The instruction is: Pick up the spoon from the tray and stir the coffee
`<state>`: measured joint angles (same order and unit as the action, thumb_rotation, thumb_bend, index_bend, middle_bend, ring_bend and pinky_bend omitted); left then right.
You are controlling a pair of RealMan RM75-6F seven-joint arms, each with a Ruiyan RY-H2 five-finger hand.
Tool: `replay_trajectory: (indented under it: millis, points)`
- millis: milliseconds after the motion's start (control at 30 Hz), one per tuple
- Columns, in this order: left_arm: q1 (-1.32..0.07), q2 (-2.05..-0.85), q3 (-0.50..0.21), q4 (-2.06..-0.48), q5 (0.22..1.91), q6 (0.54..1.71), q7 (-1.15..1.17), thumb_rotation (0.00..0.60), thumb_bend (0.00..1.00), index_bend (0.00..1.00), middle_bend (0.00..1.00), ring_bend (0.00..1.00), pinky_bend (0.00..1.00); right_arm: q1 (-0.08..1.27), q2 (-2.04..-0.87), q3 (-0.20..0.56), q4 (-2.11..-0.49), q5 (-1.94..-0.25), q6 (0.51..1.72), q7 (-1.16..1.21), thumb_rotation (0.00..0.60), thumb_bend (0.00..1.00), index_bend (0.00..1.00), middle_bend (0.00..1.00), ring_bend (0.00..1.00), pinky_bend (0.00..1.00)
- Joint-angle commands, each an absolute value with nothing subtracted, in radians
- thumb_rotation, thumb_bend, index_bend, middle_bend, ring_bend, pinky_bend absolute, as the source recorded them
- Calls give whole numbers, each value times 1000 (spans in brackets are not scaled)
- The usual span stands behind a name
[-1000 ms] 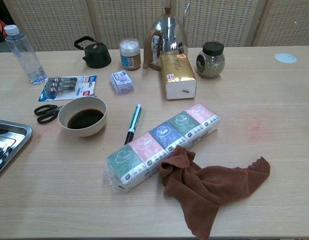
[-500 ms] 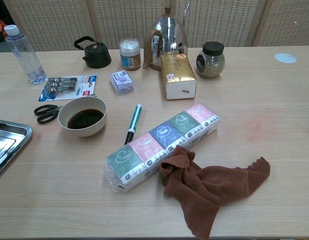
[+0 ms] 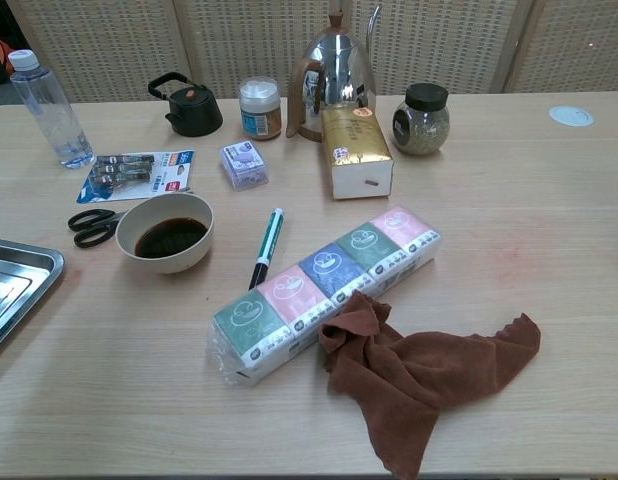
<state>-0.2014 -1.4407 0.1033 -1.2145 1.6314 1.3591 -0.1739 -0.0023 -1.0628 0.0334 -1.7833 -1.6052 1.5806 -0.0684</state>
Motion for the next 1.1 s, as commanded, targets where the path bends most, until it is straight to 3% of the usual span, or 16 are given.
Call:
replay_trajectory:
  millis: [33,233,567,1100]
  points:
    - [-201,-1417,89,-1261,1653,1412,-238,600,400,610,0,0,0,0,-1067,31,-1780,-1604,1573,-74,600,0,0,0,0,0]
    - [-218,-1399,50,-1350,1671,1477,-396,600,392,610,0,0,0,8,-1085,28,-1769,-1592,1547,-101,600,0,0,0,0,0]
    - [-301,-1359,12,-1491,1637,1377,-630,600,393,612,0,0,0,17,-1102,36,-1755,-1560,1524,-122,600,0,0,0,0,0]
    - [-484,-1522,-127,-1479,1551,1212,-800,600,389,628,0,0,0,27,-1110,46,-1745,-1524,1503,-124,600,0,0,0,0,0]
